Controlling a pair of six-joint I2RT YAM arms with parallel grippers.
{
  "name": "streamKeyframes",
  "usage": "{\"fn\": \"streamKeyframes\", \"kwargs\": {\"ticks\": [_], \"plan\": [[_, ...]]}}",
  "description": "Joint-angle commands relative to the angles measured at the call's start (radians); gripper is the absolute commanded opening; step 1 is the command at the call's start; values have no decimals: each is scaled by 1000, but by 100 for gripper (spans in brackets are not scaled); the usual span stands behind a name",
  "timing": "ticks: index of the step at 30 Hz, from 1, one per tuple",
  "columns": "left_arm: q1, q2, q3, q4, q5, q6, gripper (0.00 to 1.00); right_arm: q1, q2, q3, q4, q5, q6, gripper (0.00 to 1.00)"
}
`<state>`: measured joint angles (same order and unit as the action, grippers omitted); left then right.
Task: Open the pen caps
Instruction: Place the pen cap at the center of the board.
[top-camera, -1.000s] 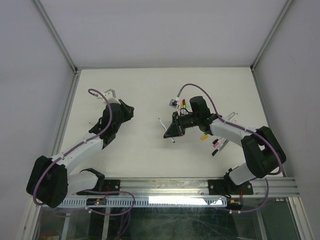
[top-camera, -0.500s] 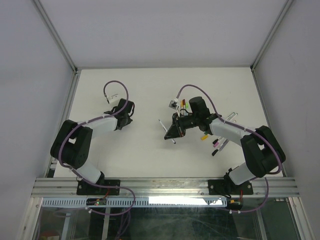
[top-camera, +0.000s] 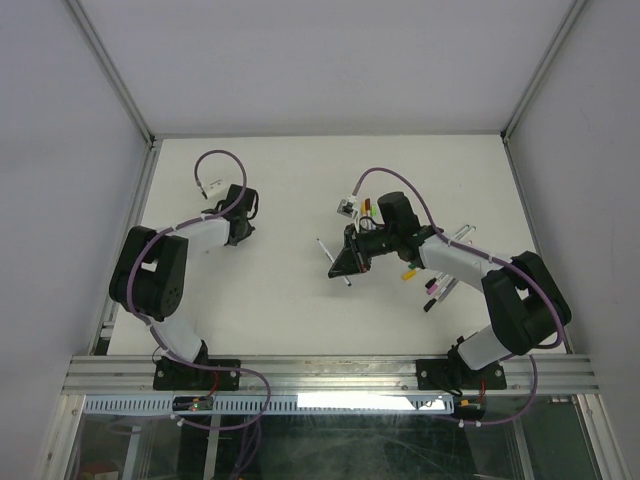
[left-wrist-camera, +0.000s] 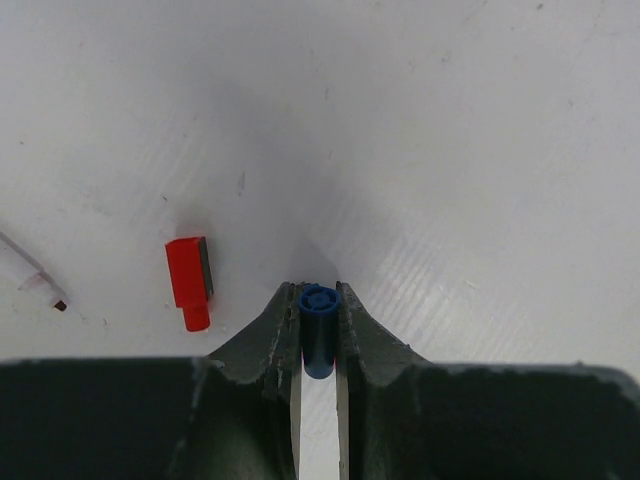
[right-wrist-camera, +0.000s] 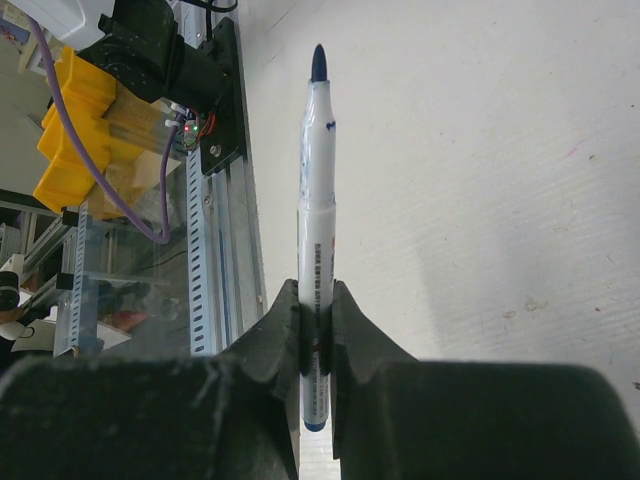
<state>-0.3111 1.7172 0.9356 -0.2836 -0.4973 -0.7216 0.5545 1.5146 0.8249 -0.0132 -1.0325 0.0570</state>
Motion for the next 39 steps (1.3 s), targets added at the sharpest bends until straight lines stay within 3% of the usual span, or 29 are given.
{"fn": "streamKeyframes", "kwargs": {"ticks": [1, 4, 15, 23, 30, 39], "plan": [[29, 23, 28, 6, -3, -4, 4, -1, -5, 42, 19, -12, -19, 0], [35, 20, 25, 6, 4, -4, 13, -1, -4, 41, 19, -12, -19, 0], [35, 3, 17, 7, 25, -4, 28, 0, -2, 43, 16, -12, -20, 0], [35, -25, 15, 7, 34, -3, 32, 0, -1, 43, 17, -12, -20, 0], [35, -119, 11, 7, 68, 4, 45, 1, 3, 42, 19, -12, -18, 0], [35, -328, -35, 10, 138, 10, 50, 28, 13, 42, 33, 8, 5, 0]]}}
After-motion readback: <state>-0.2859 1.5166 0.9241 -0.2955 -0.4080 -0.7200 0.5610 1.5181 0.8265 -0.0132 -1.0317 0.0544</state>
